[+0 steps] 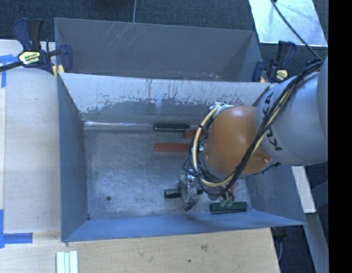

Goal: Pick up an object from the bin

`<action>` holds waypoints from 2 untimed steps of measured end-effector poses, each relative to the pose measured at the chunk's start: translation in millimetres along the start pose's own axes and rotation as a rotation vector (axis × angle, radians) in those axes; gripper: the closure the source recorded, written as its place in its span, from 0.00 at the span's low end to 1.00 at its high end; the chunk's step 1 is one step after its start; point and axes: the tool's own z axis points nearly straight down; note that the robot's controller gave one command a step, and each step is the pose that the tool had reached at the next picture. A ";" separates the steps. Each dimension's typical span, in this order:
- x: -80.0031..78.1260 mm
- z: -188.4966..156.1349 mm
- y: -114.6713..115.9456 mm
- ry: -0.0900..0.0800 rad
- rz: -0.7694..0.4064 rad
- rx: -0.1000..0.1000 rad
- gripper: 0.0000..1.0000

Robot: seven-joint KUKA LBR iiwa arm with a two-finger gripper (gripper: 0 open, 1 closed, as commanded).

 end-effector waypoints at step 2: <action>0.5 0.7 -0.1 0.002 0.001 0.000 1.00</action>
Offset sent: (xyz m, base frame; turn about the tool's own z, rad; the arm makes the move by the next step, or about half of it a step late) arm 0.0000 0.0000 0.0000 0.0000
